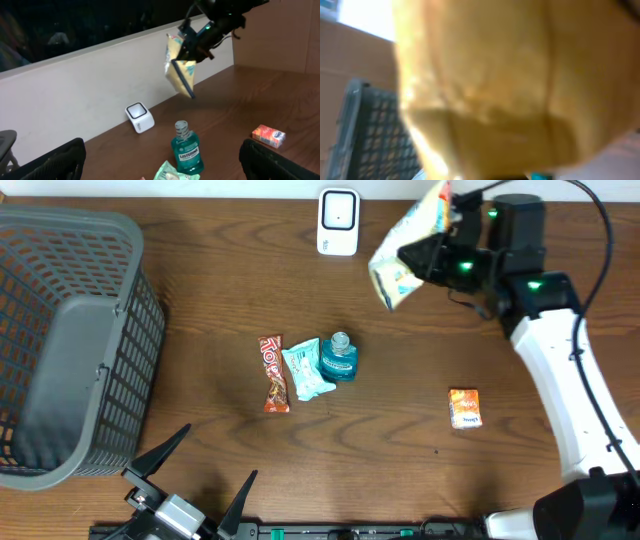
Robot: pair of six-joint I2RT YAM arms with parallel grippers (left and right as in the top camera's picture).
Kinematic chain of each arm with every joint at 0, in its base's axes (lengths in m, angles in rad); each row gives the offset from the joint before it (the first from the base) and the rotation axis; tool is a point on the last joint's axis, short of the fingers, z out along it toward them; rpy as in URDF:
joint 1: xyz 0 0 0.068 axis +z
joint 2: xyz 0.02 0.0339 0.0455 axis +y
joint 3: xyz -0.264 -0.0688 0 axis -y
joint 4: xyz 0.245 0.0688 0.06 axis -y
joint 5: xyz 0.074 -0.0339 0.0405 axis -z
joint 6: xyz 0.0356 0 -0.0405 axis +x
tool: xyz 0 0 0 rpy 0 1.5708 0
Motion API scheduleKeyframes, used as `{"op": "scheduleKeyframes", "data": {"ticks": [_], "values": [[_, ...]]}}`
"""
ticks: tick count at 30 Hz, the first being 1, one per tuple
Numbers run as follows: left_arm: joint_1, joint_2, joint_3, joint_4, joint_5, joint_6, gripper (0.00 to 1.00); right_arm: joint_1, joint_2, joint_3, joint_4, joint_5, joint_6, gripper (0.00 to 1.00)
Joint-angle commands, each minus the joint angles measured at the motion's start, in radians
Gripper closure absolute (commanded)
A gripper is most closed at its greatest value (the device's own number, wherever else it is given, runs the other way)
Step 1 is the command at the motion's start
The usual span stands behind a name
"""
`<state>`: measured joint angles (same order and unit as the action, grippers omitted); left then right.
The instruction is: Scan the item barcode
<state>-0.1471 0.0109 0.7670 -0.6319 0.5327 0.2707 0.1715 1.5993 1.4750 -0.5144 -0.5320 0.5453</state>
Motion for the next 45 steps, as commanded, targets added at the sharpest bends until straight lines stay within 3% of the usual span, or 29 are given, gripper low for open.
{"op": "scheduleKeyframes", "data": {"ticks": [1, 6, 8, 13, 15, 18, 21, 24, 27, 35, 40, 42, 45], "values": [[0.001, -0.008, -0.011, 0.001, -0.002, 0.014, 0.02, 0.097, 0.003, 0.010, 0.108, 0.278, -0.005, 0.96], [0.001, -0.008, -0.011, 0.001, -0.002, 0.014, 0.02, 0.143, 0.096, 0.019, 0.316, 0.347, 0.006, 0.94], [0.001, -0.008, -0.011, 0.000, -0.002, 0.014, 0.02, 0.150, 0.208, 0.078, 0.405, 0.348, 0.053, 0.94], [0.001, -0.008, -0.022, 0.001, -0.002, 0.061, 0.02, 0.153, 0.428, 0.323, 0.405, 0.447, 0.056, 0.97], [0.001, -0.008, -0.029, 0.001, -0.002, 0.090, 0.02, 0.153, 0.473, 0.390, 0.371, 0.449, 0.041, 0.92], [0.001, -0.008, -0.030, 0.002, -0.002, 0.096, 0.02, 0.158, 0.483, 0.427, 0.288, 0.468, 0.030, 0.72], [0.001, -0.008, -0.030, 0.005, -0.002, 0.096, 0.02, 0.196, 0.483, 0.428, 0.144, 0.472, -0.105, 0.41], [0.001, -0.008, -0.030, 0.005, -0.002, 0.096, 0.02, 0.246, 0.497, 0.428, 0.044, 0.474, -0.223, 0.24], [0.001, -0.008, -0.030, 0.005, -0.002, 0.096, 0.02, 0.294, 0.527, 0.428, -0.026, 0.475, -0.293, 0.16], [0.001, -0.008, -0.030, 0.004, -0.002, 0.096, 0.02, 0.337, 0.633, 0.428, -0.182, 0.491, -0.296, 0.17], [0.001, -0.008, -0.030, 0.005, -0.002, 0.096, 0.02, 0.341, 0.669, 0.428, -0.268, 0.647, -0.301, 0.19], [0.001, -0.008, -0.030, 0.005, -0.002, 0.095, 0.02, 0.339, 0.692, 0.428, -0.301, 0.632, -0.315, 0.31], [0.001, -0.008, -0.030, 0.005, -0.002, 0.095, 0.02, 0.345, 0.716, 0.428, -0.365, 0.627, -0.315, 0.75]]}}
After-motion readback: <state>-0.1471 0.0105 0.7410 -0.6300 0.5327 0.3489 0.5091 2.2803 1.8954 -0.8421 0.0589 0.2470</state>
